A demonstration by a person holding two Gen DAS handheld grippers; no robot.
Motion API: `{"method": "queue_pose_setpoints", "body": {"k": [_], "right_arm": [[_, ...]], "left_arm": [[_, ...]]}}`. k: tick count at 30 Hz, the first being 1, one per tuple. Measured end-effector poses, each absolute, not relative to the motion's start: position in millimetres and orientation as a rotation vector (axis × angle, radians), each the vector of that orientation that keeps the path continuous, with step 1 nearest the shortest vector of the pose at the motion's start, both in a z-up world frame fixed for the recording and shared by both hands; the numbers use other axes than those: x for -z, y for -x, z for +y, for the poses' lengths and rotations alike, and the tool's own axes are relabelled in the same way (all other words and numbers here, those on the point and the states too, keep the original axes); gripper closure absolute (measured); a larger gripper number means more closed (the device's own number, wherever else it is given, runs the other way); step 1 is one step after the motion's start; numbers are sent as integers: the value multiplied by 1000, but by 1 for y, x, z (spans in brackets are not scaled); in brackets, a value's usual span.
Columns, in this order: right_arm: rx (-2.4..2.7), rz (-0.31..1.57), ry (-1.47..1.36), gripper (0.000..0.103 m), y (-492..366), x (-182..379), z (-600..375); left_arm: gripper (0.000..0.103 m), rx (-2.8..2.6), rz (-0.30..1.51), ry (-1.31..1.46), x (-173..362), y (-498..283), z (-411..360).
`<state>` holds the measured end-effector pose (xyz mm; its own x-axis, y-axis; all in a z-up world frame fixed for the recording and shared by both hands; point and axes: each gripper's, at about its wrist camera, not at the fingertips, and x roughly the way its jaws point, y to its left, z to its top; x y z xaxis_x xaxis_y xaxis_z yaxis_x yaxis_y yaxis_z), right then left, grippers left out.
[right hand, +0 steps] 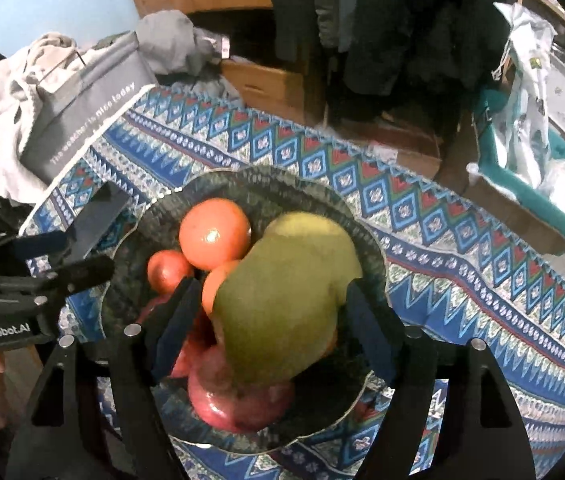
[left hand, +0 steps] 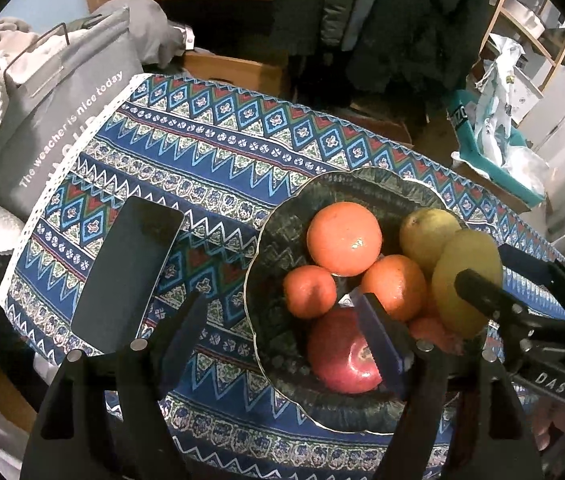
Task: Organize fruits
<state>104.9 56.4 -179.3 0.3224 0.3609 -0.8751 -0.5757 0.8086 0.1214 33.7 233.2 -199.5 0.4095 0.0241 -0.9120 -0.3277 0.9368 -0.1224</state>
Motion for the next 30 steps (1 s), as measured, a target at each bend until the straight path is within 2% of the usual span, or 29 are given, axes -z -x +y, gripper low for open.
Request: {"method": "queue_pose_setpoints", "body": {"k": [20, 28, 30], "right_arm": [[-564, 1007, 112, 24, -108, 128, 13], [-496, 900, 143, 24, -91, 86, -11], [-481, 879, 145, 24, -87, 76, -16]], "left_arm": [[21, -171, 1045, 292, 153, -23, 209], [20, -172, 1006, 275, 125, -14, 201], [16, -175, 983, 260, 115, -11, 196]]}}
